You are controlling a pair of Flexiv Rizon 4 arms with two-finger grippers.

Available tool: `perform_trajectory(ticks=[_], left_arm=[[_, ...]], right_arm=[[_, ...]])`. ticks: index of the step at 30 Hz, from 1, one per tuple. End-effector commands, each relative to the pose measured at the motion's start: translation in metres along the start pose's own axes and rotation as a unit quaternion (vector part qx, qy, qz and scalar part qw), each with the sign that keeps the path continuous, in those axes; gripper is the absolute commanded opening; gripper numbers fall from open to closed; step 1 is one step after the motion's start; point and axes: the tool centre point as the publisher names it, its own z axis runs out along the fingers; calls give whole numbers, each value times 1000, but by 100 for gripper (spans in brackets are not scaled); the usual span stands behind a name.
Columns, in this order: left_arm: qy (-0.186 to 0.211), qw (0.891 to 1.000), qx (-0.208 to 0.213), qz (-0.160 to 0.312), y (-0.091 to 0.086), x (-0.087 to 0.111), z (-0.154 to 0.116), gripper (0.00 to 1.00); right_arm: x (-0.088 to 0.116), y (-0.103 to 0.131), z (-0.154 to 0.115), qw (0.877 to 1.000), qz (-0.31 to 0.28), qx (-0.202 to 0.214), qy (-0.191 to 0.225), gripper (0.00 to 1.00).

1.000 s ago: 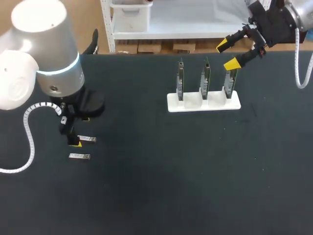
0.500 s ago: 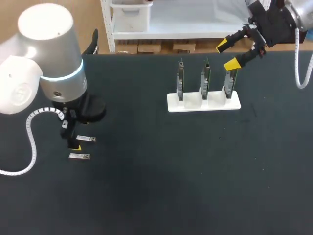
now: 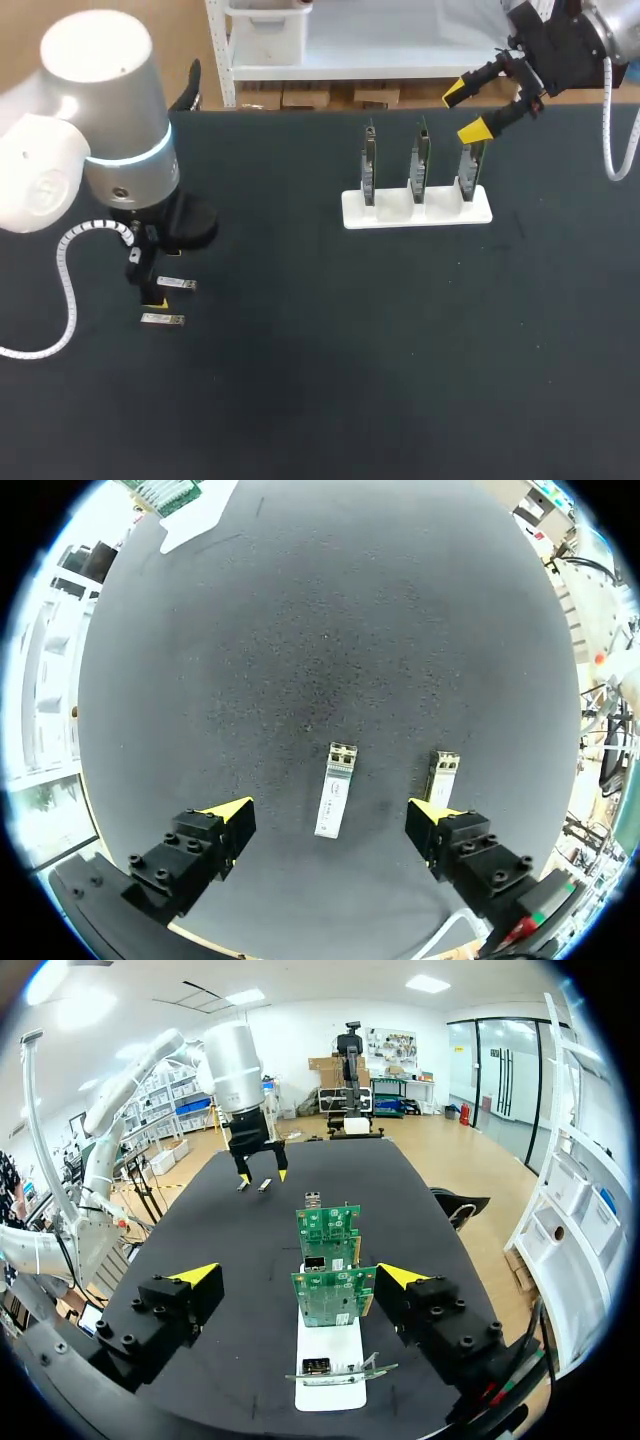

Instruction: Pick up the optical module with the left hand, and insert it into the network port with the right hand.

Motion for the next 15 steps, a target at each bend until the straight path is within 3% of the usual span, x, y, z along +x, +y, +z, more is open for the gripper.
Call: perform_trajectory(ticks=[1, 15], left_arm=[[2, 1000, 4, 0, 3, -1, 2, 100], [-2, 1000, 10, -3, 2, 0, 5, 100]], right_arm=[[0, 1, 0, 1000, 0, 1, 0, 100], [0, 1, 0, 1000, 0, 1, 0, 100]])
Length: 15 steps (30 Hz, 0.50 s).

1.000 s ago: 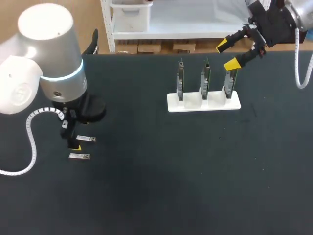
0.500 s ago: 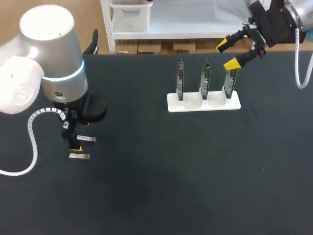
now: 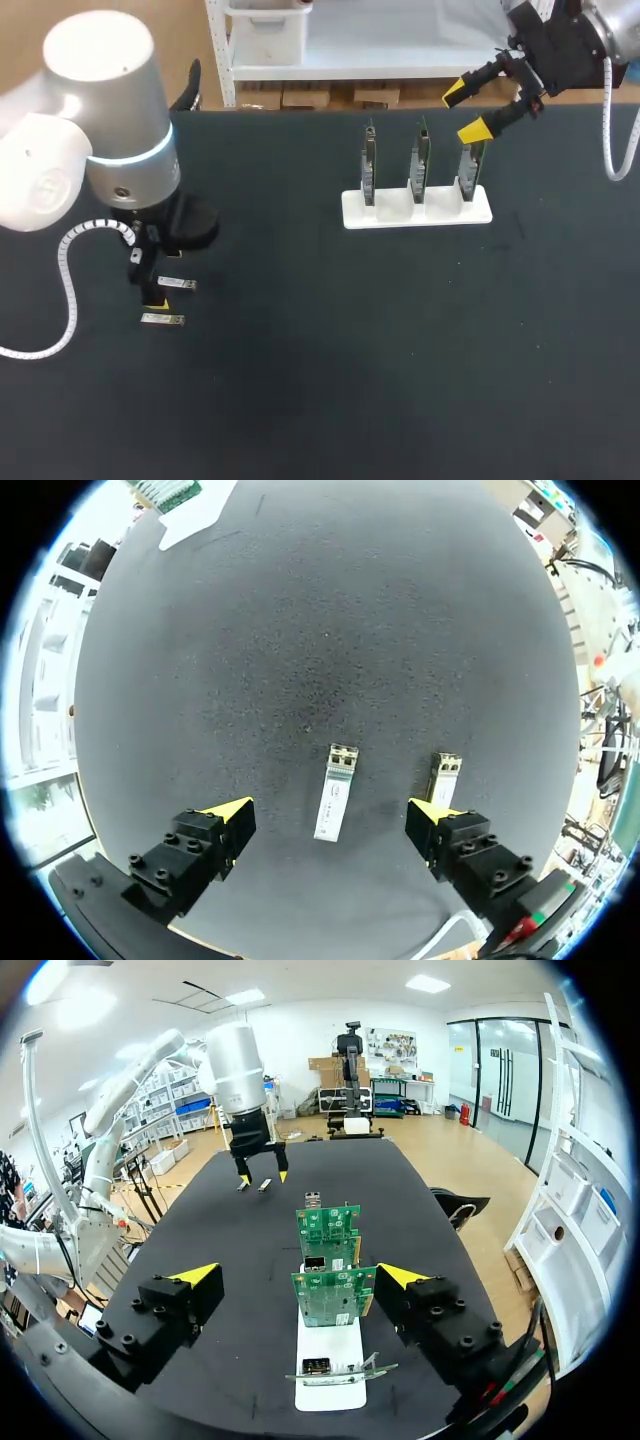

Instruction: Pick up the optical module with the left hand, and insert it into the network port with the right hand.

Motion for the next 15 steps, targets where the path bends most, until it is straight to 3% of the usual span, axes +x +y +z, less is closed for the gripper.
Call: perform_trajectory(ticks=[1, 15], left_arm=[[0, 1000, 4, -1, 2, 0, 2, 100], [5, 1000, 12, -5, 3, 2, 8, 100]], right_arm=[[0, 1, 0, 1000, 0, 1, 0, 100], [0, 1, 0, 1000, 0, 1, 0, 100]])
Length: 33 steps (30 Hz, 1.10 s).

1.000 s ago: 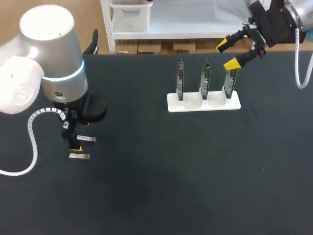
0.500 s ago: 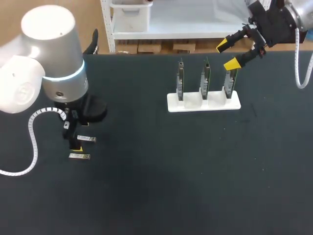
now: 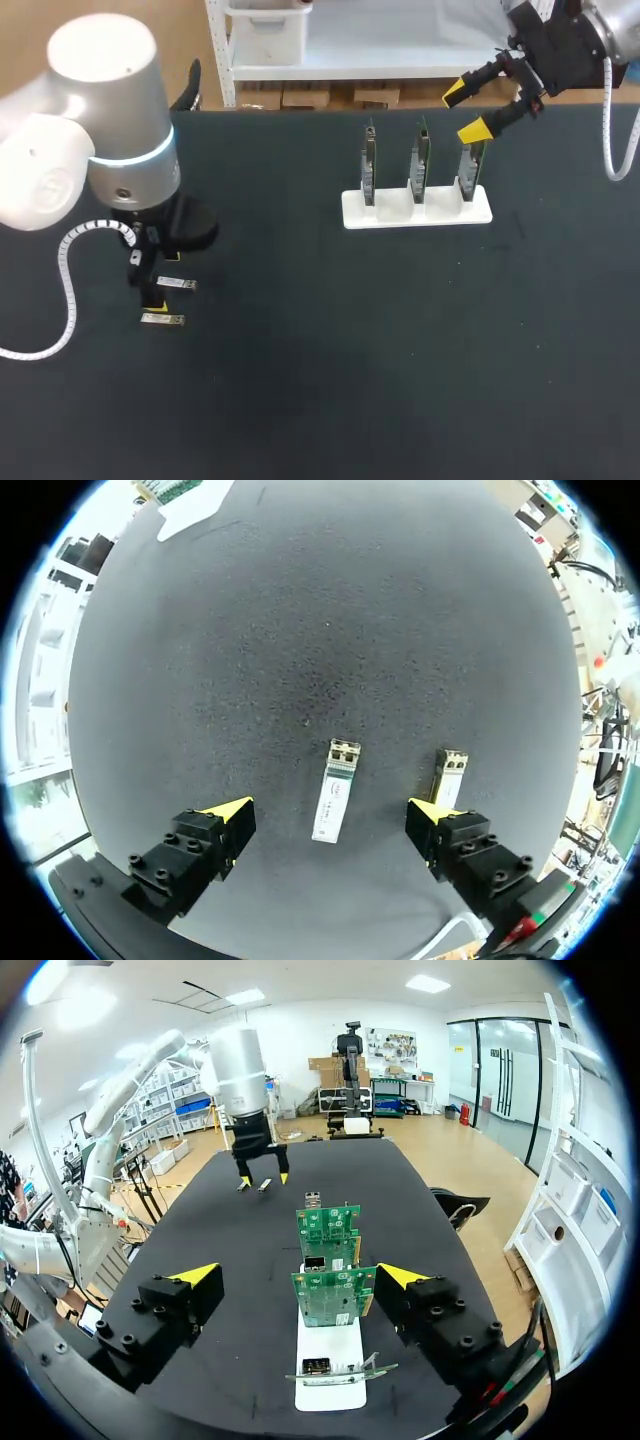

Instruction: Pick up the optical module with the left hand, and insert it into the network port with the right hand.

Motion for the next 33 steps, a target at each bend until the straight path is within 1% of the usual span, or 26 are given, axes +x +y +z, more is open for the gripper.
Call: perform_trajectory(ticks=[1, 6, 7, 8, 9, 10, 27, 30, 33], left_arm=[[0, 1000, 3, 0, 4, -1, 1, 100], [-3, 1000, 2, -1, 4, 0, 2, 100], [-3, 1000, 2, -3, 4, 1, 2, 60], [-3, 1000, 2, -5, 4, 1, 2, 47], [-5, 1000, 1, -4, 4, 2, 2, 7], [-5, 1000, 1, -4, 4, 2, 2, 0], [-5, 1000, 2, -10, 5, 6, 3, 0], [-9, 1000, 4, -14, 5, 6, 3, 0], [-23, 999, 8, -22, 5, 5, 2, 0]], right_arm=[[0, 1, 0, 1000, 0, 1, 0, 100], [0, 1, 0, 1000, 0, 1, 0, 100], [0, 1, 0, 1000, 0, 1, 0, 100], [0, 1, 0, 1000, 0, 1, 0, 100], [0, 1, 0, 1000, 0, 1, 0, 100], [0, 1, 0, 1000, 0, 1, 0, 100], [0, 1, 0, 1000, 0, 1, 0, 100], [0, 1, 0, 1000, 0, 1, 0, 100], [0, 1, 0, 1000, 0, 1, 0, 100]])
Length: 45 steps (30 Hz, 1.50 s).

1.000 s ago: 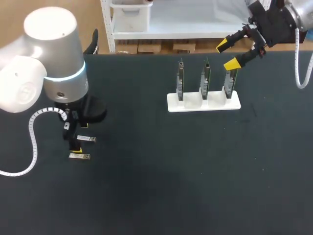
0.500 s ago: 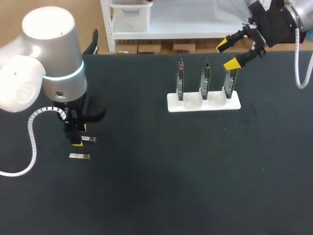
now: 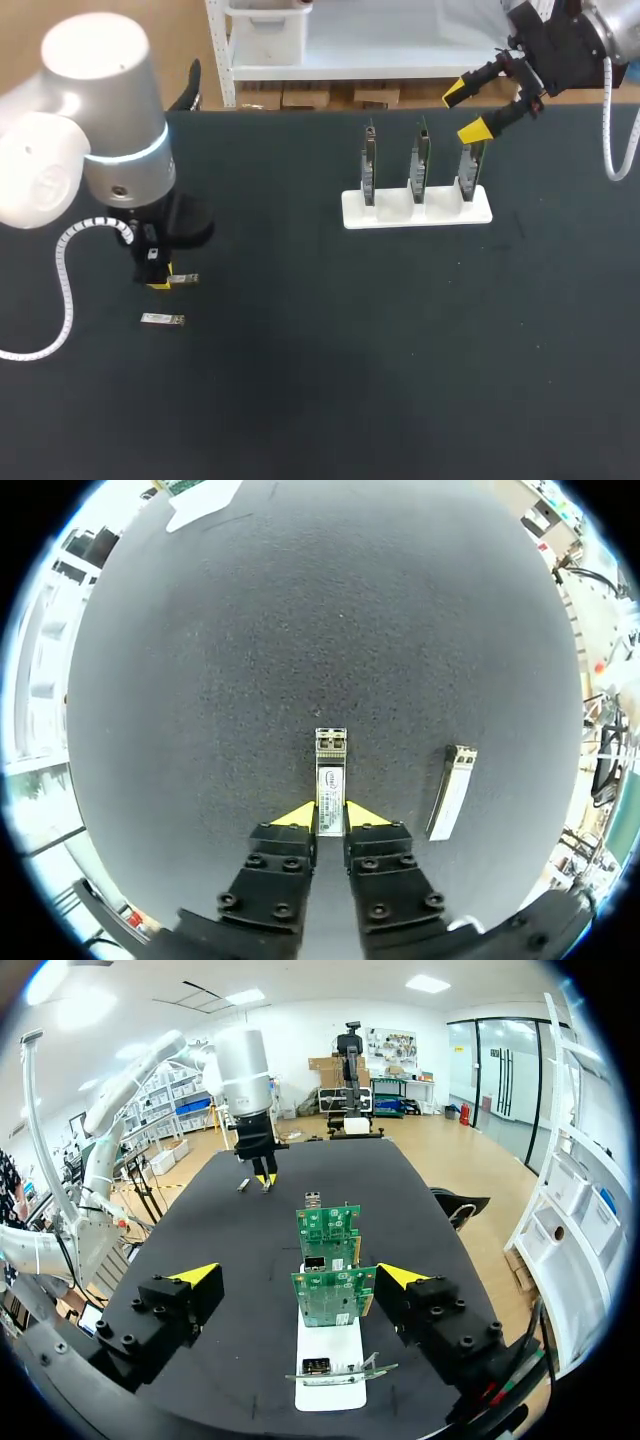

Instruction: Pick up the optical module with the left hand, and insert it into the network port with the right hand.

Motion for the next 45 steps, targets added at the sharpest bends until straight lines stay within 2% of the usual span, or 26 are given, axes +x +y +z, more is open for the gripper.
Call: perform_trajectory(ticks=[1, 9, 15, 18, 22, 37, 40, 45], left_arm=[[-21, 1000, 4, -7, 2, 1, -2, 0], [-123, 992, 7, 0, 10, -24, -28, 0], [-214, 977, 7, 5, 22, -47, -55, 0], [-244, 970, -13, 10, 30, -56, -73, 0], [-247, 968, -29, 8, 33, -53, -87, 0], [-247, 968, -29, 8, 33, -53, -87, 0], [-286, 957, -38, -25, 25, -58, -87, 0], [-369, 925, -76, -44, 50, -81, -104, 0]], right_arm=[[0, 1, 0, 1000, 0, 1, 0, 100], [0, 1, 0, 1000, 0, 1, 0, 100], [0, 1, 0, 1000, 0, 1, 0, 100], [0, 1, 0, 1000, 0, 1, 0, 100], [0, 1, 0, 1000, 0, 1, 0, 100], [0, 1, 0, 1000, 0, 1, 0, 100], [0, 1, 0, 1000, 0, 1, 0, 100], [0, 1, 0, 1000, 0, 1, 0, 100]])
